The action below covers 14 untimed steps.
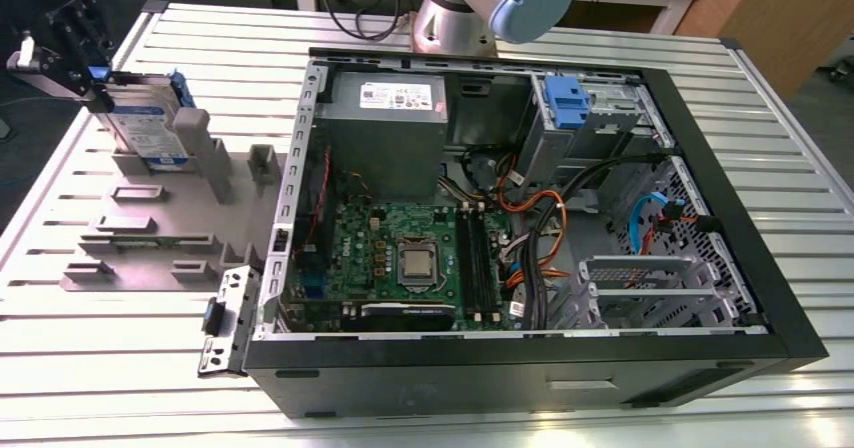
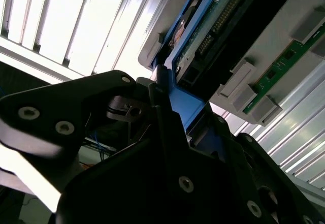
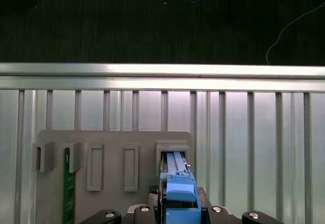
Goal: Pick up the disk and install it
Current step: 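Pick up the disk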
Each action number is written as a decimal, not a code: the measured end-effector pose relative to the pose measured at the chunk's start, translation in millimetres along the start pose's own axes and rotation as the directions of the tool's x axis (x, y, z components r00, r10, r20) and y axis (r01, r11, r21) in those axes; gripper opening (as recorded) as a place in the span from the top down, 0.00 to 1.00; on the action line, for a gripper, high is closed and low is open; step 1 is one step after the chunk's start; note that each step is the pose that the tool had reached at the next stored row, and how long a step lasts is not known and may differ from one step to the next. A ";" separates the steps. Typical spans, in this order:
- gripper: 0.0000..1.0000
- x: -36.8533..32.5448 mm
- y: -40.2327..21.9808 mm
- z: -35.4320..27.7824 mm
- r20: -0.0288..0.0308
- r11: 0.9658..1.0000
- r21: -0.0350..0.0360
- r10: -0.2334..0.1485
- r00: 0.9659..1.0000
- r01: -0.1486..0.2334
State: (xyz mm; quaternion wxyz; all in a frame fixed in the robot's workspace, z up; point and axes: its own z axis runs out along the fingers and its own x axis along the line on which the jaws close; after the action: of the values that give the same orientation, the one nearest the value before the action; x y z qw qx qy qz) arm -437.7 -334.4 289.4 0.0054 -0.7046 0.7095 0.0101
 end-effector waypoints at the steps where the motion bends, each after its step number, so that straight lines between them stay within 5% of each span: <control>1: 0.63 0.0 0.0 0.0 0.000 1.000 0.000 0.000 1.000 0.000; 6: 0.55 0.0 0.0 0.0 0.000 1.000 0.000 0.000 1.000 0.000; 13: 0.57 0.0 0.0 0.0 0.000 1.000 0.000 0.000 1.000 0.000; 14: 0.63 0.0 0.0 0.0 0.000 1.000 0.000 0.000 1.000 0.000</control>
State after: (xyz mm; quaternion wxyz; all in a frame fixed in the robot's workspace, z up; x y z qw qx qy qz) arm -437.7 -334.4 289.4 0.0054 -0.7045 0.7096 0.0100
